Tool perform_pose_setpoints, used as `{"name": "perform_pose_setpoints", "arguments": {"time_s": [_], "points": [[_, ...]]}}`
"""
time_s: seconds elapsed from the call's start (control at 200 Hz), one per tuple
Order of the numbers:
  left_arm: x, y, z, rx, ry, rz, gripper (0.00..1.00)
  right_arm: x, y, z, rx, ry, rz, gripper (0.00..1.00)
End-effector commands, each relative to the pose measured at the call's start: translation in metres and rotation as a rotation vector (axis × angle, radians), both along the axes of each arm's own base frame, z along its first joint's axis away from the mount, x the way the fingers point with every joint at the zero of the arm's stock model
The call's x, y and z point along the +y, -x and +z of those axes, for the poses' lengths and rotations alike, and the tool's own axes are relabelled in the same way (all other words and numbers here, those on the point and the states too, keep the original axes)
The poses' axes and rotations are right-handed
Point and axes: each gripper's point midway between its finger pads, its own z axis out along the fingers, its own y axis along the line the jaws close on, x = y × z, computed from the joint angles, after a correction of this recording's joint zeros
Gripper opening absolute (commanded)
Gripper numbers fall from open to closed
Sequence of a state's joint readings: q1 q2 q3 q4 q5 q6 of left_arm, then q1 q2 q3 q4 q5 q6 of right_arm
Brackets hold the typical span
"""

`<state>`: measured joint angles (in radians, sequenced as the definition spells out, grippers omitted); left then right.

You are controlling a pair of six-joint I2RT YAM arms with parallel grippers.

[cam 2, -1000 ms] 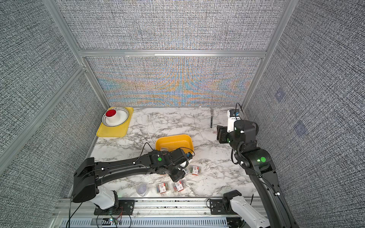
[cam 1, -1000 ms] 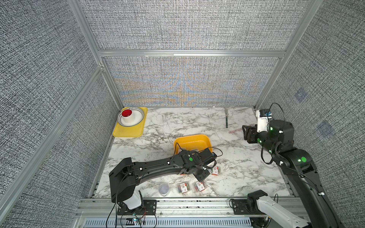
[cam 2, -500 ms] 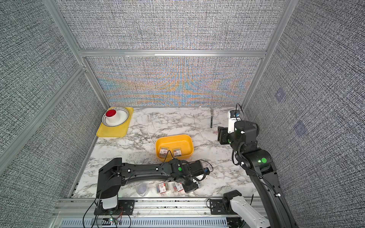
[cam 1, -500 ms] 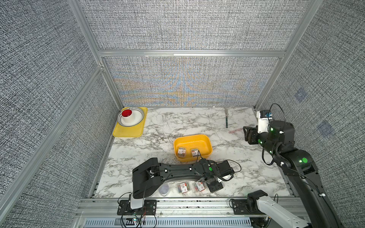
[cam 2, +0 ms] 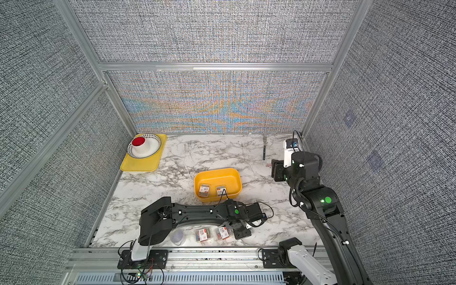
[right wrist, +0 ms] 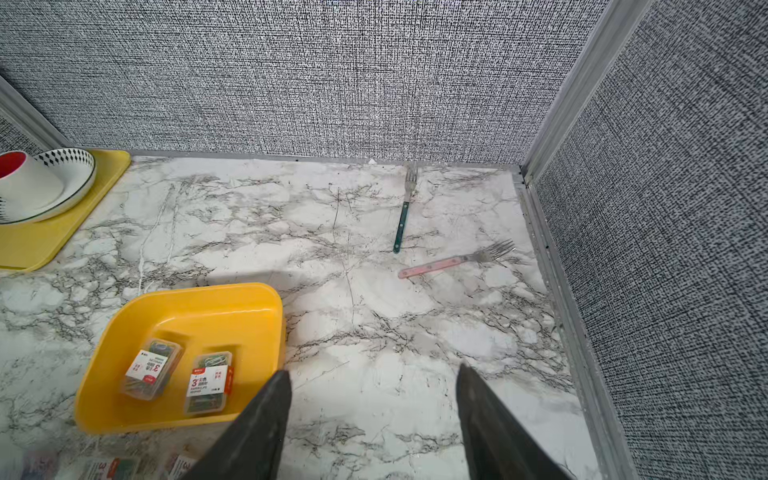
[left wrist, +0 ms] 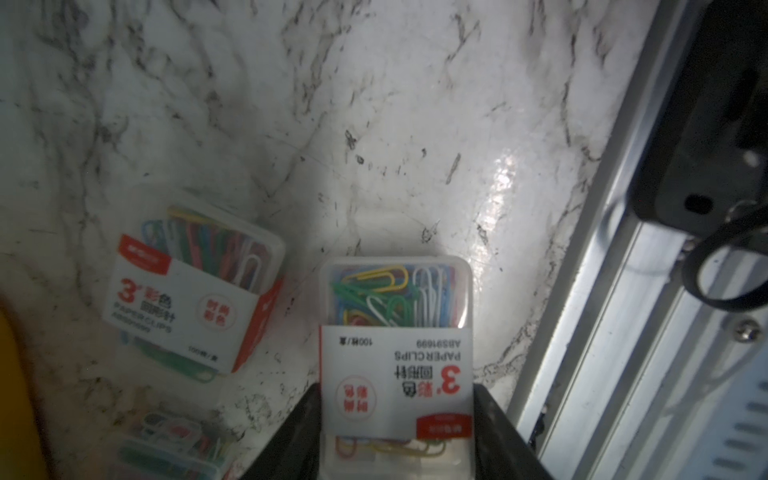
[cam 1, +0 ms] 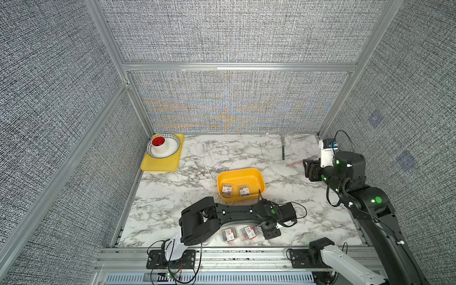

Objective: Take the paper clips out of the storage box
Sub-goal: Place the boxed paper clips at the center of the board.

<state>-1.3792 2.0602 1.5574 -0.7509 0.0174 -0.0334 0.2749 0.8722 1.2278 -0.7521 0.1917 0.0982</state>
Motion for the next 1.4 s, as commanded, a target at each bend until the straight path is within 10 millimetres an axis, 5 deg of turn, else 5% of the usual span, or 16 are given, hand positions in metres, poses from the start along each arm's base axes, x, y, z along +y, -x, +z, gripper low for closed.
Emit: {"name": "perform_pose_setpoints", "arguments": {"time_s": [0.0,0.521,0.916,1.176,1.396], "points": [[0.003,0.0,-0.003,-0.004,-0.021,-0.01,0.51,0.002,-0.002,0.002,-0.011,-0.007,0.009,0.66],[0.006,0.003,-0.007,0.007,-0.035,-0.013,0.69,0.004,-0.003,0.001,-0.009,-0.01,0.018,0.66],[0.003,-0.003,0.029,-0.042,0.03,-0.018,0.72,0.004,-0.003,0.004,-0.013,-0.013,0.016,0.67],[0.015,-0.024,0.103,-0.165,0.143,0.033,0.72,0.005,-0.003,0.01,-0.021,-0.012,0.023,0.67],[0.062,-0.07,0.184,-0.323,0.316,0.233,0.72,0.02,-0.011,0.001,0.012,-0.039,0.09,0.67]]}}
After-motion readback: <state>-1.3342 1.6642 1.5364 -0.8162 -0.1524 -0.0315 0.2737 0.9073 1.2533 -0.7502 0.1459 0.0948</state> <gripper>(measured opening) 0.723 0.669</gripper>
